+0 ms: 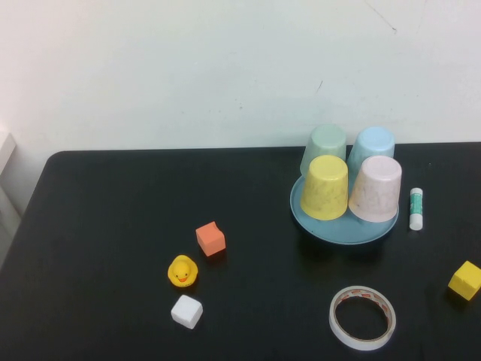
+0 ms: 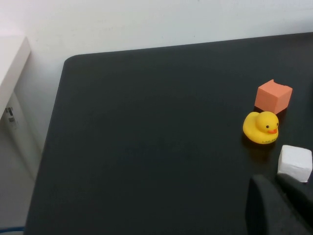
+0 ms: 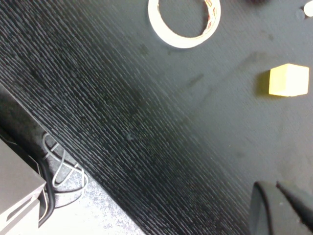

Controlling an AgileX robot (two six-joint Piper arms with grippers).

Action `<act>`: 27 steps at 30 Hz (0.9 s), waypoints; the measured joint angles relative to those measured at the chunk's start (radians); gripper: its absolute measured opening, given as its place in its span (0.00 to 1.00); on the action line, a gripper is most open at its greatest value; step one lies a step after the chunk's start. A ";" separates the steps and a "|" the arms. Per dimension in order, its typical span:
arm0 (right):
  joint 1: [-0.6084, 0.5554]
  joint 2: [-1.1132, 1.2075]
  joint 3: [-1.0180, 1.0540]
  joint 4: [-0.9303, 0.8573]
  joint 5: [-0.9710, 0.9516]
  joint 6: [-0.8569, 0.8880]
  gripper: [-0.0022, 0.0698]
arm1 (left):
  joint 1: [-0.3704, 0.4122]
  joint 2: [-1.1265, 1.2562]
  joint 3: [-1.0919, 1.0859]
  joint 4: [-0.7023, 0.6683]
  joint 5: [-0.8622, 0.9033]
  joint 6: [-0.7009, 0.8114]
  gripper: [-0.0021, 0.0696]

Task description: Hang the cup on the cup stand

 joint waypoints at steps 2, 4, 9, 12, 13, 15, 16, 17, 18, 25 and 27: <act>0.000 0.000 0.000 0.000 0.000 0.000 0.03 | 0.000 0.000 0.000 0.000 0.000 0.000 0.03; 0.000 0.000 0.000 -0.002 0.000 -0.015 0.03 | 0.000 0.000 0.000 0.000 0.000 0.000 0.03; -0.011 -0.065 0.017 -0.042 -0.115 -0.072 0.03 | -0.002 0.000 0.000 0.000 0.000 0.000 0.03; -0.087 -0.163 0.059 -0.033 -0.345 -0.122 0.03 | -0.002 0.000 0.000 0.000 0.000 0.010 0.03; -0.120 -0.191 0.083 -0.029 -0.409 -0.133 0.03 | -0.002 0.000 0.000 0.000 0.000 0.012 0.03; -0.219 -0.253 0.140 -0.011 -0.555 -0.151 0.03 | -0.002 0.000 0.000 0.000 0.000 0.019 0.03; -0.264 -0.277 0.166 -0.003 -0.622 -0.156 0.03 | -0.002 0.000 0.000 0.000 0.000 0.019 0.03; -0.324 -0.306 0.200 0.009 -0.685 -0.166 0.03 | -0.002 0.000 0.000 0.000 0.000 0.019 0.03; -0.386 -0.335 0.235 0.026 -0.749 -0.177 0.03 | -0.002 0.000 0.000 0.000 0.000 0.019 0.03; -0.797 -0.560 0.453 0.222 -1.006 -0.361 0.03 | -0.002 0.000 0.000 0.000 0.000 0.020 0.03; -0.895 -0.627 0.500 0.287 -1.021 -0.420 0.03 | -0.002 0.000 0.000 0.000 0.000 0.020 0.03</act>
